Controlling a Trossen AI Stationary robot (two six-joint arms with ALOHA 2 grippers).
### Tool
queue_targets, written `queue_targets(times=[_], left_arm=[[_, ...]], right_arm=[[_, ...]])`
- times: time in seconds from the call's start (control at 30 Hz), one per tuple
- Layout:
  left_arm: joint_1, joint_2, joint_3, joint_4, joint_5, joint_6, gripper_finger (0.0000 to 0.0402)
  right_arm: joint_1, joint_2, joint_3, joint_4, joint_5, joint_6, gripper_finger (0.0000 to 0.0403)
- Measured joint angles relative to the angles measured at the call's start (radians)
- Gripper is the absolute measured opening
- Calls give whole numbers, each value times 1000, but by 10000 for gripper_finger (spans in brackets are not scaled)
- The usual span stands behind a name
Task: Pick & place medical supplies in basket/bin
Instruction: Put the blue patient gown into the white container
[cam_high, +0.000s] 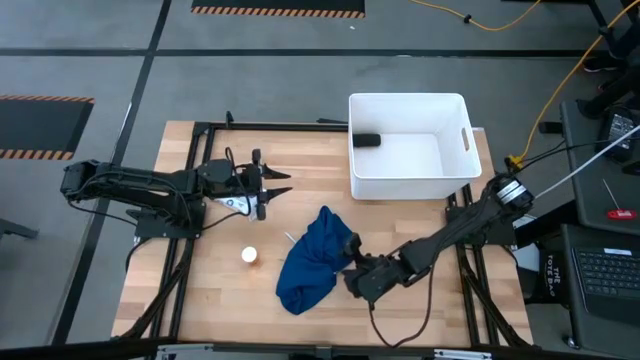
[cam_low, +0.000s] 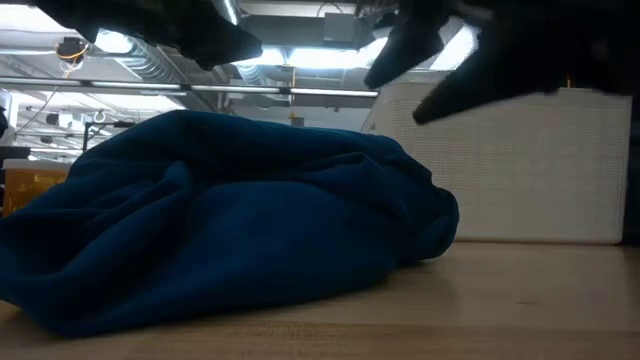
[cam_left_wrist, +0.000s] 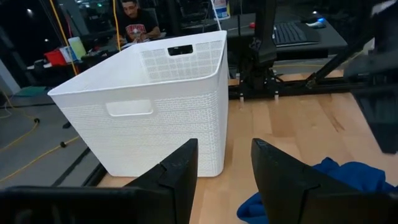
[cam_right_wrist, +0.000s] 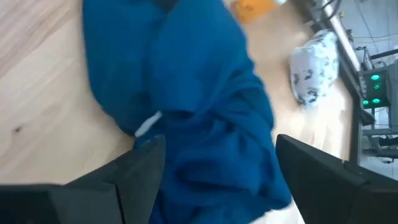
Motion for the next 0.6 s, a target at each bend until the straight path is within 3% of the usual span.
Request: queue_targets(times=[0.23,0.6], left_arm=[[0,0,0,0,0,-41,143],[0,0,0,1,-16,-42,143]], right_arm=[[22,95,0,52,-5,24,304],[13,142,0,136,7,-100,304]])
